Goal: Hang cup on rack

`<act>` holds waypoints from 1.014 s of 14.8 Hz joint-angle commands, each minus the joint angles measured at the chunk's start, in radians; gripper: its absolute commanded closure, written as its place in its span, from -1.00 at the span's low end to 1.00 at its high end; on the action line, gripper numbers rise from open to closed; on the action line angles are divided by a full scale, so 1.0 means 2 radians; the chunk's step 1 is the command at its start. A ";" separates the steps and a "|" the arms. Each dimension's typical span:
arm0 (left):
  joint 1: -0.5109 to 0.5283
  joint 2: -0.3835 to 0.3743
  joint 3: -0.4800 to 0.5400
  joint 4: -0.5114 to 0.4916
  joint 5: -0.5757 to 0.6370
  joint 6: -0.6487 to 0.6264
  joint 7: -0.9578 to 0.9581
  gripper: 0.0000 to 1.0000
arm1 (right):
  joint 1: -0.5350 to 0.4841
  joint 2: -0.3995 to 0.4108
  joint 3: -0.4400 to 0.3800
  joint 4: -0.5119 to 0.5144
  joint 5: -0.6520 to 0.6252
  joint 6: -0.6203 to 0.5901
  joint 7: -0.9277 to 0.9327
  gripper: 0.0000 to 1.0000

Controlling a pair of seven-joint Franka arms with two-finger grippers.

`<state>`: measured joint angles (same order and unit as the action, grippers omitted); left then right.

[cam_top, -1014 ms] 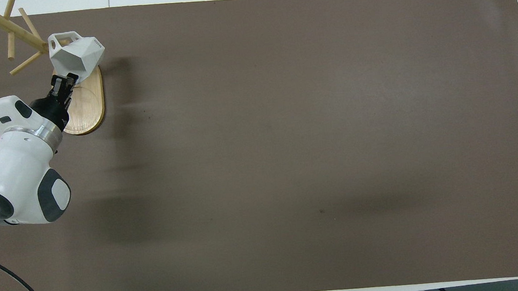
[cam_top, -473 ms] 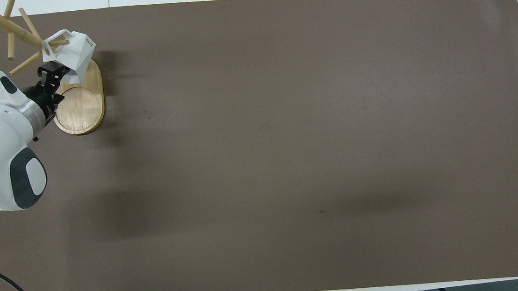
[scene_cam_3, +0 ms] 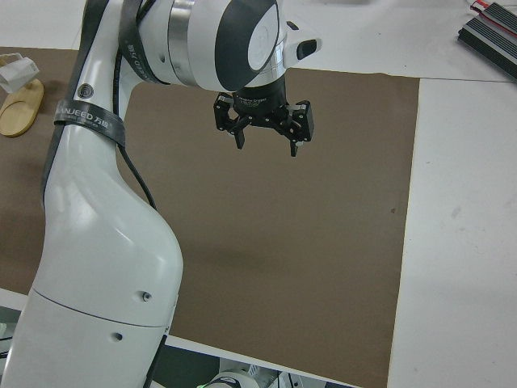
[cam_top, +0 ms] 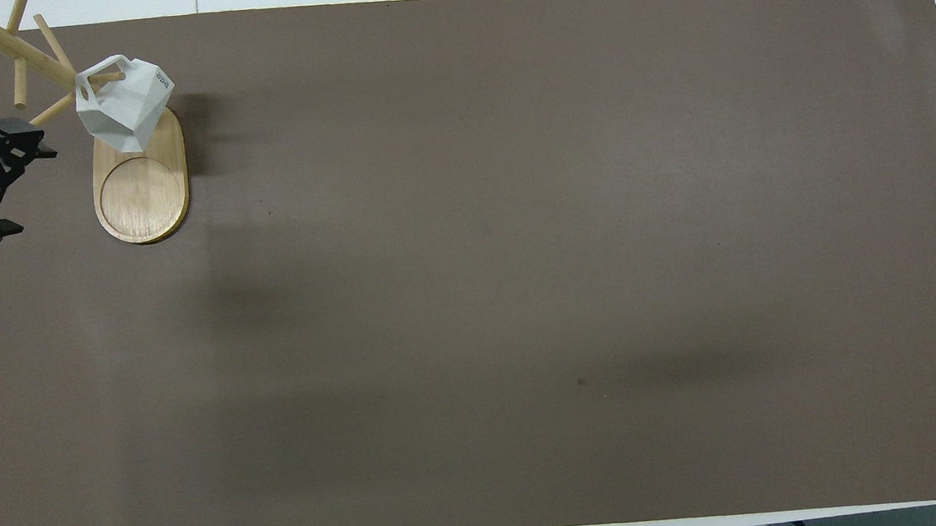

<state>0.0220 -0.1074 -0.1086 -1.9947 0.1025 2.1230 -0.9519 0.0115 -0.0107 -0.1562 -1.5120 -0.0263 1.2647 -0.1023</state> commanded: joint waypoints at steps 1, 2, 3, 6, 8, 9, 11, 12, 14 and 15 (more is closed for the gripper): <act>0.008 -0.002 -0.002 0.062 0.002 -0.125 0.108 -0.99 | -0.003 -0.009 0.003 -0.009 -0.001 -0.002 0.003 -0.99; 0.007 0.000 -0.002 0.081 -0.010 -0.165 0.167 -0.99 | -0.003 -0.009 0.004 -0.009 -0.001 -0.002 0.002 -0.99; 0.008 0.002 -0.002 0.098 -0.032 -0.195 0.232 -0.99 | -0.003 -0.009 0.004 -0.009 -0.001 -0.002 0.002 -0.99; 0.013 0.016 0.003 0.153 -0.049 -0.277 0.371 -1.00 | -0.003 -0.009 0.004 -0.009 -0.001 -0.001 0.003 -0.99; 0.013 0.027 0.004 0.174 -0.051 -0.294 0.446 -1.00 | -0.003 -0.009 0.004 -0.009 -0.001 -0.002 0.003 -0.99; 0.013 0.033 0.004 0.183 -0.059 -0.297 0.448 -1.00 | -0.003 -0.009 0.004 -0.009 -0.001 -0.002 0.002 -0.99; 0.013 0.063 0.004 0.227 -0.055 -0.325 0.454 -1.00 | -0.003 -0.009 0.004 -0.009 -0.001 -0.002 0.002 -0.99; 0.013 0.083 0.004 0.253 -0.055 -0.347 0.470 -1.00 | -0.003 -0.009 0.004 -0.009 -0.001 -0.002 0.003 -0.99; 0.011 0.094 0.004 0.276 -0.061 -0.353 0.483 -1.00 | -0.003 -0.009 0.004 -0.009 -0.001 -0.002 0.003 -0.99; 0.010 0.094 0.003 0.276 -0.061 -0.353 0.483 -1.00 | -0.003 -0.009 0.004 -0.009 -0.001 -0.002 0.002 -0.99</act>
<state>0.0371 0.0406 -0.0970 -1.5168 -0.0051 1.4685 -0.0152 0.0115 -0.0107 -0.1560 -1.5120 -0.0263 1.2644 -0.1023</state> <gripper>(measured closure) 0.000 0.000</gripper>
